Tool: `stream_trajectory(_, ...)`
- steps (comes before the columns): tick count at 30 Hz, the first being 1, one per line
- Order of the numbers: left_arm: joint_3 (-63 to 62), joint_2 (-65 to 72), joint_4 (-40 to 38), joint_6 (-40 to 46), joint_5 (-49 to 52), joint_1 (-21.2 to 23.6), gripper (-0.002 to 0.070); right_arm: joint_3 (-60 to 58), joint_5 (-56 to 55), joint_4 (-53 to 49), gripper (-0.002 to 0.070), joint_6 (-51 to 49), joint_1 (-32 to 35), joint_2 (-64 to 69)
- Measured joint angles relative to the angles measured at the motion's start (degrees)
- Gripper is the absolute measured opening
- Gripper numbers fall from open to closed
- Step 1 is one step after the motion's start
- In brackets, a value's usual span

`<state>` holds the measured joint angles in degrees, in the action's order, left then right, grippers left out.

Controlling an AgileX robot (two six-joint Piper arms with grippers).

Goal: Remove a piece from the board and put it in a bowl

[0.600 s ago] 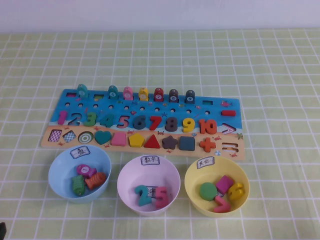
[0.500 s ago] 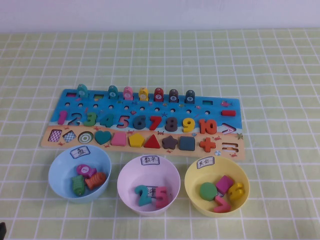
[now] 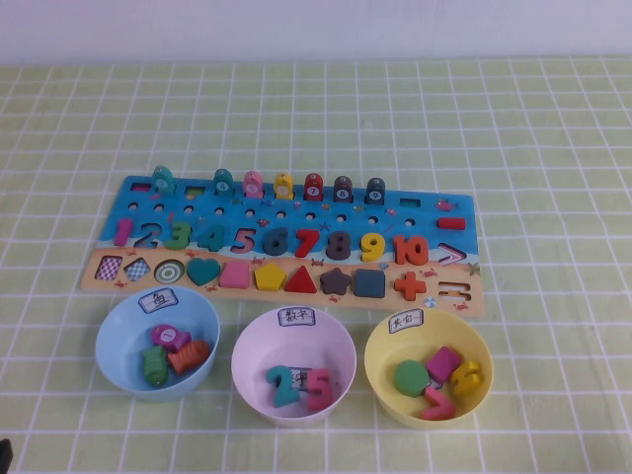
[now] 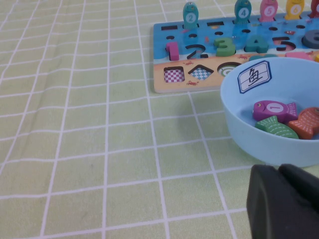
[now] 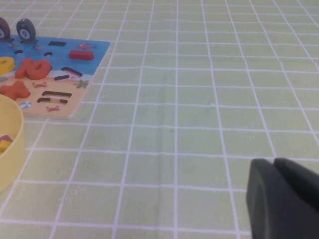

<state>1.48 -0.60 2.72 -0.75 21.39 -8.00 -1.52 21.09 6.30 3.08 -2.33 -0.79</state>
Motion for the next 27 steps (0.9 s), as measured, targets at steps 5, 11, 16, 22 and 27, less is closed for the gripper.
stream_trajectory(5, 0.0, 0.0, 4.0, 0.1, 0.0, 0.0, -0.0004, 0.0, 0.0, 0.0, -0.0017, 0.0, 0.0, 0.0)
stream_trajectory(11, 0.0, 0.0, 3.1, 0.1, -1.0, 0.0, -0.0004, 0.0, 0.0, 0.0, -0.0017, 0.0, 0.0, 0.0)
stream_trajectory(16, 0.0, 0.0, -6.9, -5.0, -7.5, 0.0, -0.0004, 0.0, 0.0, 0.0, -0.0017, 0.0, 0.0, 0.0)
stream_trajectory(22, 0.0, 0.0, -21.4, -19.2, -20.6, 0.0, -0.0004, 0.0, 0.0, 0.0, -0.0017, 0.0, 0.0, 0.0)
stream_trajectory(27, 0.0, 0.0, -23.3, -19.9, -25.0, 0.0, -0.0004, 0.0, 0.0, 0.0, -0.0017, 0.0, 0.0, 0.0)
